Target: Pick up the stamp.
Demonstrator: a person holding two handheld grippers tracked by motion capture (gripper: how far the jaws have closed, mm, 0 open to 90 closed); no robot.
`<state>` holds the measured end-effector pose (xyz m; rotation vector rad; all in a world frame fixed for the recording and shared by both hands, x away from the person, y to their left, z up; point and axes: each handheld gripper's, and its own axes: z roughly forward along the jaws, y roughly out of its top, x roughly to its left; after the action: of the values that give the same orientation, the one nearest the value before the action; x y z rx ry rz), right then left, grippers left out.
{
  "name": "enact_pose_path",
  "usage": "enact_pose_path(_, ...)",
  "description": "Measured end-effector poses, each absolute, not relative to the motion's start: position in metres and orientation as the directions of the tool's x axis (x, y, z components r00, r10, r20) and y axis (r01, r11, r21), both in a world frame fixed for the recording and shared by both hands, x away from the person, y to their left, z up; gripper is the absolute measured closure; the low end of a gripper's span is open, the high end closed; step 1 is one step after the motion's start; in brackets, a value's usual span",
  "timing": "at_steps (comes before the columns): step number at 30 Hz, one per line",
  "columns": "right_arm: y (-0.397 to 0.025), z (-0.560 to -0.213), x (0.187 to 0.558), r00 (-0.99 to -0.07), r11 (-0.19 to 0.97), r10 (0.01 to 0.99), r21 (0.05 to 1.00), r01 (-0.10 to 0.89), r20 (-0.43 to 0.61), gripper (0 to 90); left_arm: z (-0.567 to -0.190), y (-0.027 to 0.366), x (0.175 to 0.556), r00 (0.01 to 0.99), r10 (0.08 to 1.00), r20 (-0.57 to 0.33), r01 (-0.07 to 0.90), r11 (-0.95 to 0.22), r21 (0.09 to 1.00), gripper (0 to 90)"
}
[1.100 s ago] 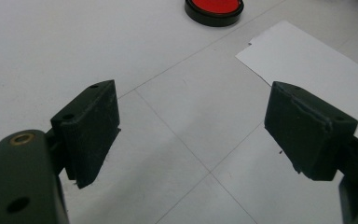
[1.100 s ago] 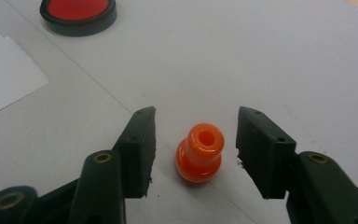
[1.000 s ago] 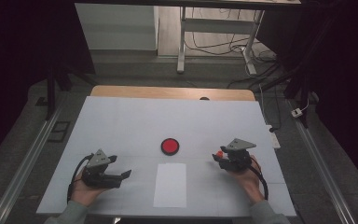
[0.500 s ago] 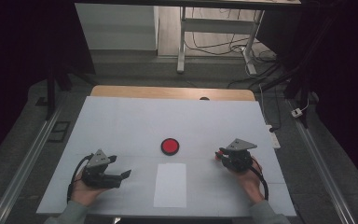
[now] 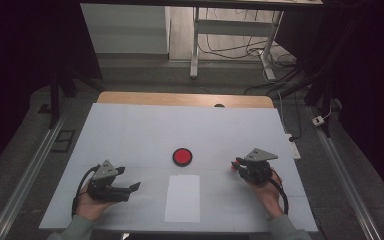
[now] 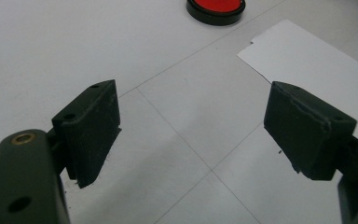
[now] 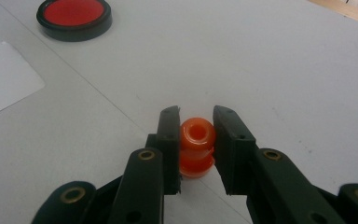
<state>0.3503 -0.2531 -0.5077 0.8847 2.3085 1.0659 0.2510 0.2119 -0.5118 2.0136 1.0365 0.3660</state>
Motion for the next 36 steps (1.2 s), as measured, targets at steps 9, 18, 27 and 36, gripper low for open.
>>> enact_pose_path(9, -0.255, -0.504, 0.348, -0.69, 0.475, 0.713, 0.809, 0.347, -0.123, 71.9, -0.513, 0.211, 0.252, 0.617, 0.779, -0.11, 0.544, -0.323, 0.774, 18.8)
enact_pose_path(18, -0.258, -0.495, 0.344, -0.692, 0.414, 0.717, 0.851, 0.322, -0.087, 72.0, -0.513, 0.211, 0.251, 0.618, 0.778, -0.112, 0.542, -0.319, 0.778, 18.8)
enact_pose_path(27, -0.258, -0.488, 0.342, -0.702, 0.364, 0.711, 0.879, 0.309, -0.047, 71.9, -0.513, 0.211, 0.251, 0.619, 0.777, -0.111, 0.541, -0.32, 0.778, 18.8)
enact_pose_path(36, -0.257, -0.483, 0.339, -0.709, 0.331, 0.705, 0.896, 0.297, -0.025, 72.0, -0.514, 0.211, 0.252, 0.619, 0.778, -0.113, 0.543, -0.32, 0.776, 18.8)
